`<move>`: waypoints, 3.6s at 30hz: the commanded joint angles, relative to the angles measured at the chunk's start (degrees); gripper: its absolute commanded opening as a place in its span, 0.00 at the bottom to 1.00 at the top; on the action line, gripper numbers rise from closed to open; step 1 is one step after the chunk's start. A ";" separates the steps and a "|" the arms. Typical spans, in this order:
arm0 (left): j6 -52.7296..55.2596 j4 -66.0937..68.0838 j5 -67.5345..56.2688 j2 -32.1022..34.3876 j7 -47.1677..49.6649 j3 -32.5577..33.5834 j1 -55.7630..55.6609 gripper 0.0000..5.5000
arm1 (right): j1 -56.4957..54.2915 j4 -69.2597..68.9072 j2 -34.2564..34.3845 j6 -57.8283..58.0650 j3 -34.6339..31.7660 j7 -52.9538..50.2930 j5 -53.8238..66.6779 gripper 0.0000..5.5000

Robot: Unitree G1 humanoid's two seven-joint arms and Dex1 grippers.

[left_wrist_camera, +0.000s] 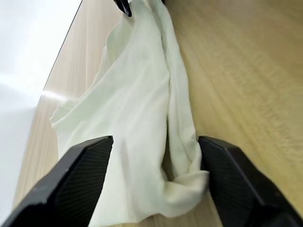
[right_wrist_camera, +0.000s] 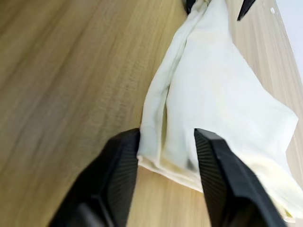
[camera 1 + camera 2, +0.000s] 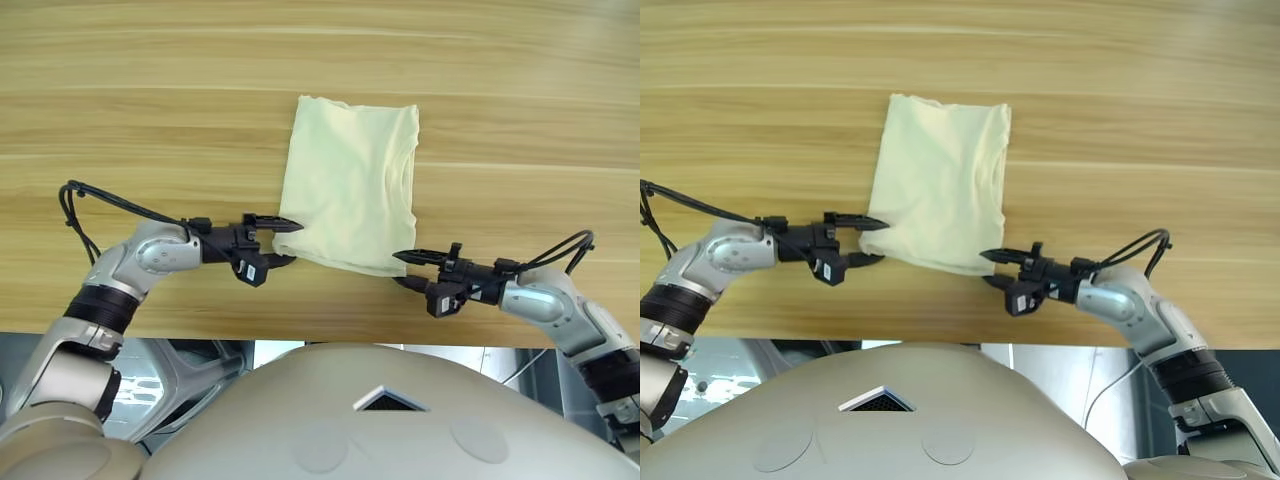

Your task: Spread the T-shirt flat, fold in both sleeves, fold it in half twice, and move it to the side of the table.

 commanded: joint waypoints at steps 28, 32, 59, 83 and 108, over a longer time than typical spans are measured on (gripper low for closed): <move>6.91 -5.87 -9.25 5.46 -6.98 -3.10 5.94 0.35 | -1.35 2.49 1.45 2.05 1.34 0.21 -2.48 0.01; 6.50 -6.03 -8.79 5.58 -5.98 -1.59 6.62 0.35 | -1.29 2.46 1.43 2.11 1.38 0.23 -2.43 0.01; 5.02 4.90 -2.44 4.51 -3.27 -0.61 4.31 0.40 | -1.13 2.41 1.29 2.35 1.08 0.08 -1.96 0.01; 0.67 8.43 1.23 2.51 -0.95 -3.29 0.93 0.24 | -2.85 3.45 3.01 2.46 2.18 -0.33 -2.68 0.01; 0.20 -13.51 -24.66 14.08 -13.83 -6.07 13.30 0.02 | 9.19 -7.22 -11.17 -9.48 -1.73 6.42 15.03 0.01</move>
